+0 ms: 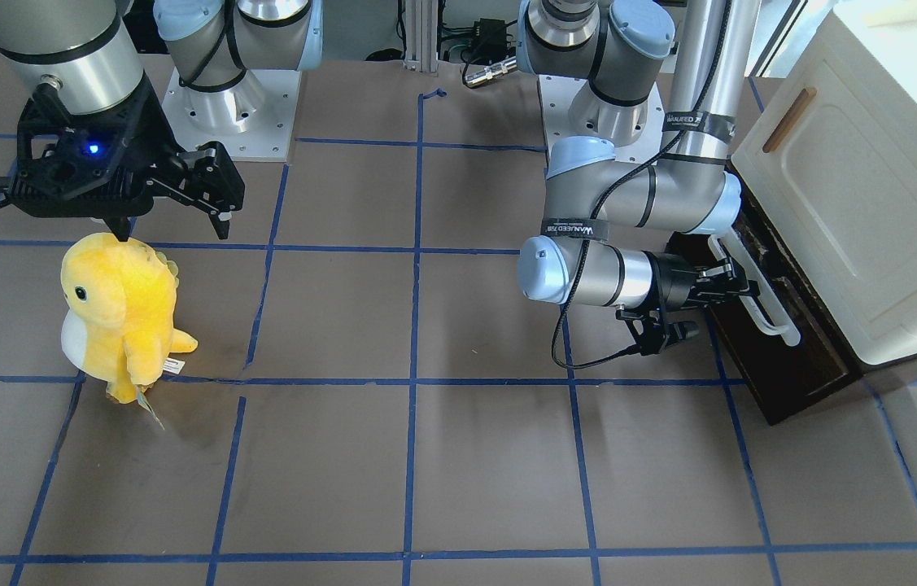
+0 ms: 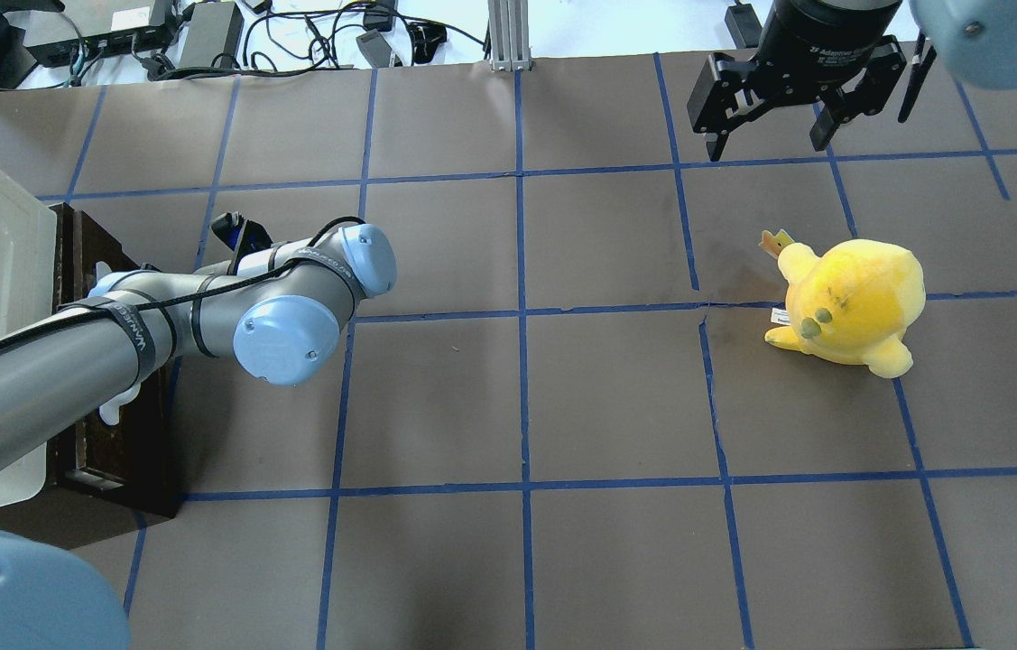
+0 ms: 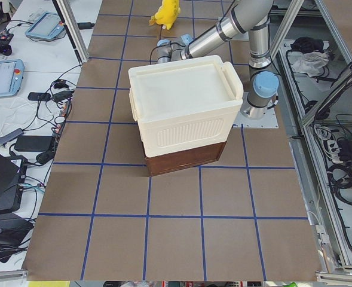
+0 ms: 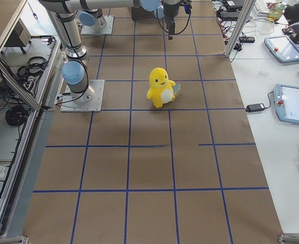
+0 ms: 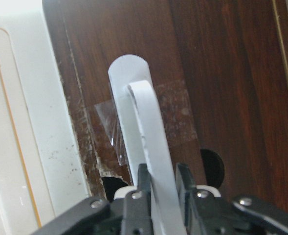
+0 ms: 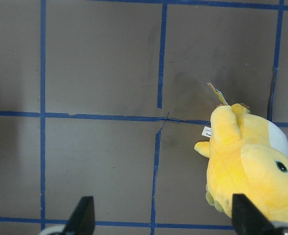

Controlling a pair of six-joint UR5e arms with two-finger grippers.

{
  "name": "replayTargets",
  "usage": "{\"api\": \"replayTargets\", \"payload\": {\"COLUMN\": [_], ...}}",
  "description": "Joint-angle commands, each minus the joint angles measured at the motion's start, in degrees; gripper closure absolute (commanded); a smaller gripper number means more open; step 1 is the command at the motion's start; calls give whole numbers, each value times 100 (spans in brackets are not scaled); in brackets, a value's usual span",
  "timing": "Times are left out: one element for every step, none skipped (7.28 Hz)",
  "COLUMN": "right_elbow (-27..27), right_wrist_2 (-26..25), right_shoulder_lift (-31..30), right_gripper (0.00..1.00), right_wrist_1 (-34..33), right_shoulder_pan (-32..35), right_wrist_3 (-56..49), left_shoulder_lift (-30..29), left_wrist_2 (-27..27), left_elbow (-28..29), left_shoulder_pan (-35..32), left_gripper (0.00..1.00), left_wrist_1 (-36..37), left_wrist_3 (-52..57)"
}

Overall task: Pull drawer sideways
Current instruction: 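Pull the drawer outward from the cabinet with the left gripper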

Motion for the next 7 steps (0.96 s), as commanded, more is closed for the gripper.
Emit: {"api": "replayTargets", "payload": {"right_elbow": [0,0,0,0,0,0,0], "right_wrist_2": [0,0,0,0,0,0,0], "right_shoulder_lift": [0,0,0,0,0,0,0], "right_gripper": [0,0,0,0,0,0,0], "right_wrist_1": [0,0,0,0,0,0,0], "right_shoulder_pan": [0,0,0,0,0,0,0], "right_wrist_3": [5,6,6,6,6,6,6], "left_shoulder_lift": [-4,-4,-4,-4,5,14,23], "left_wrist_2": [-22,-39,-65,-344,-364,-391,-400], "left_elbow": [5,5,5,5,40,119,137], "left_shoulder_pan": [-108,-143,-257,-406,-521,-548,-557], "left_gripper": [76,76,76,76,76,76,76], "left_wrist_1": [-4,-13,-4,13,5,-39,-66], "left_wrist_3": [-48,-48,-48,-48,-40,-39,-39]}}
